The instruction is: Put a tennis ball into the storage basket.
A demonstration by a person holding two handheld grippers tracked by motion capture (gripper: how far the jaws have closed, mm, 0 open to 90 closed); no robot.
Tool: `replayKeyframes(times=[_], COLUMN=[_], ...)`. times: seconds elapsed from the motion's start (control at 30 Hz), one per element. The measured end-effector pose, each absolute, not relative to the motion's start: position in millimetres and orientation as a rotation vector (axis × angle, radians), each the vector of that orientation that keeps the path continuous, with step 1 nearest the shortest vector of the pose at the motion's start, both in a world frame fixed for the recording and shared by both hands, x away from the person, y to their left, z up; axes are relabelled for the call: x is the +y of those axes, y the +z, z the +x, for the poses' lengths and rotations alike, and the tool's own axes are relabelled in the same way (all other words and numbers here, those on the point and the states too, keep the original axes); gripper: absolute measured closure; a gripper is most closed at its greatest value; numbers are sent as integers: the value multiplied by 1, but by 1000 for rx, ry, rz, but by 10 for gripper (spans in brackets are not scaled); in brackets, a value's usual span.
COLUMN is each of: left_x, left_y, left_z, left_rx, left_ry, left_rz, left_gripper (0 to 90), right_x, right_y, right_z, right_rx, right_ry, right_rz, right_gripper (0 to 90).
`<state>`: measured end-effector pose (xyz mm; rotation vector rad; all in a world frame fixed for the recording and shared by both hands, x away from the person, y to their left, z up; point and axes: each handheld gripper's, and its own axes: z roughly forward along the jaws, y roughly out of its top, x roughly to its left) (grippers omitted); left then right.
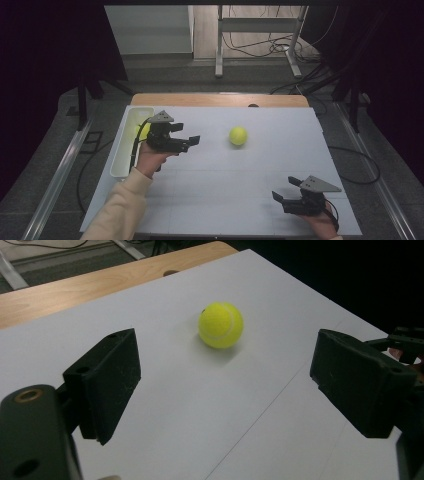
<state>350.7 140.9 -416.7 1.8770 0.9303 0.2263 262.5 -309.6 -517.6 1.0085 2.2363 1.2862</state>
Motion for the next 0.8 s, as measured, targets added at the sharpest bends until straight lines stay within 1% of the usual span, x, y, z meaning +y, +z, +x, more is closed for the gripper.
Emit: replayKeyframes(times=[0.27,0.8], left_x=[128,101], left_y=[-420,-432], left_z=[355,377], left_rx=[921,922], left_ry=[216,205], left_rz=[1895,1924], left_gripper=[138,142], right_x=[-308,-302], right_y=[-517,-518], right_z=[264,267], right_rx=[2240,2253], right_ry=[1289,1277], right_rz=[997,975], right_gripper=[162,161])
